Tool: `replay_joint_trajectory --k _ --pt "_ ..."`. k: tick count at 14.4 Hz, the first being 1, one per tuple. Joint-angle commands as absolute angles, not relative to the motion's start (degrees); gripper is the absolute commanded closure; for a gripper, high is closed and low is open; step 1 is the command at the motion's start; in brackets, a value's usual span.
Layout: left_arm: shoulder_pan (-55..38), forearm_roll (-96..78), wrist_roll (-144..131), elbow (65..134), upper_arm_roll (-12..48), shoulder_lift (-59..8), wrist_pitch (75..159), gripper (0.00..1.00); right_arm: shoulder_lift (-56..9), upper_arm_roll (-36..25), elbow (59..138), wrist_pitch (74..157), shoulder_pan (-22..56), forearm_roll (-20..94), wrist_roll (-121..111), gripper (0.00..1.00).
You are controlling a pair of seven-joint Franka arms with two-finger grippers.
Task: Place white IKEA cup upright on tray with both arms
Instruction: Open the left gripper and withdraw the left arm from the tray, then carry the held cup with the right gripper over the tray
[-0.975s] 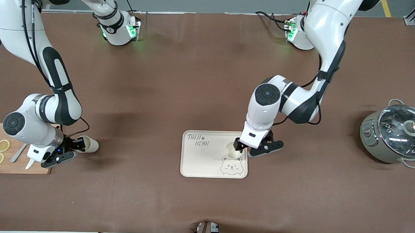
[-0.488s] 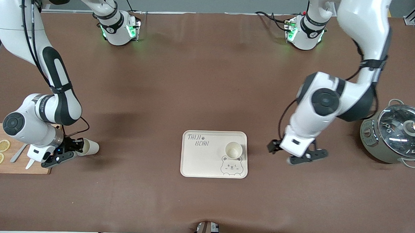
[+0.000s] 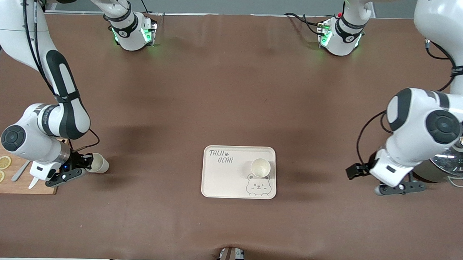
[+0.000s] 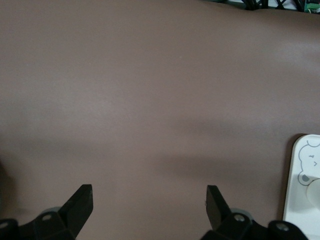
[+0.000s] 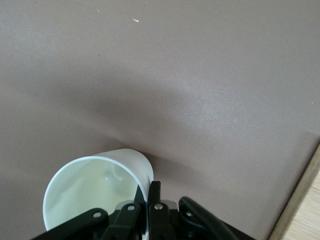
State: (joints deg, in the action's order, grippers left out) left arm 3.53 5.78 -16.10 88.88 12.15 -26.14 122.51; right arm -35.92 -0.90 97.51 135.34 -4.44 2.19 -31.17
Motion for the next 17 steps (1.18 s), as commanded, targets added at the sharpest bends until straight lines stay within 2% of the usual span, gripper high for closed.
replay_joint_trajectory --k 1,5,8,10,12,17 --pt "7.12 2.47 -12.14 90.09 14.41 -22.6 119.03 0.0 -35.07 -0.79 96.77 133.6 -3.7 2.99 -31.46 1.0" --pt "7.03 0.45 -10.9 90.0 12.75 -16.98 110.94 0.0 -35.07 -0.79 88.88 121.23 -1.68 3.34 -25.34 1.0" --pt "2.48 -2.36 -10.55 89.91 7.06 -11.88 103.74 0.0 -33.93 -0.7 82.81 113.66 1.66 3.43 -14.89 1.0" --pt "-0.78 -5.18 -9.67 89.91 3.53 -8.37 99.51 0.0 -33.93 0.78 78.94 111.19 4.03 5.26 -6.81 1.0" --pt "-2.1 -5.27 -9.75 89.91 3.34 -5.73 96.6 0.0 -34.01 1.76 75.69 108.56 6.05 7.81 1.71 1.0" --pt "-3.43 -5.27 -9.76 88.08 3.6 -1.59 94.93 0.0 -36.73 1.76 69.8 110.47 14.92 7.82 22.37 1.0"
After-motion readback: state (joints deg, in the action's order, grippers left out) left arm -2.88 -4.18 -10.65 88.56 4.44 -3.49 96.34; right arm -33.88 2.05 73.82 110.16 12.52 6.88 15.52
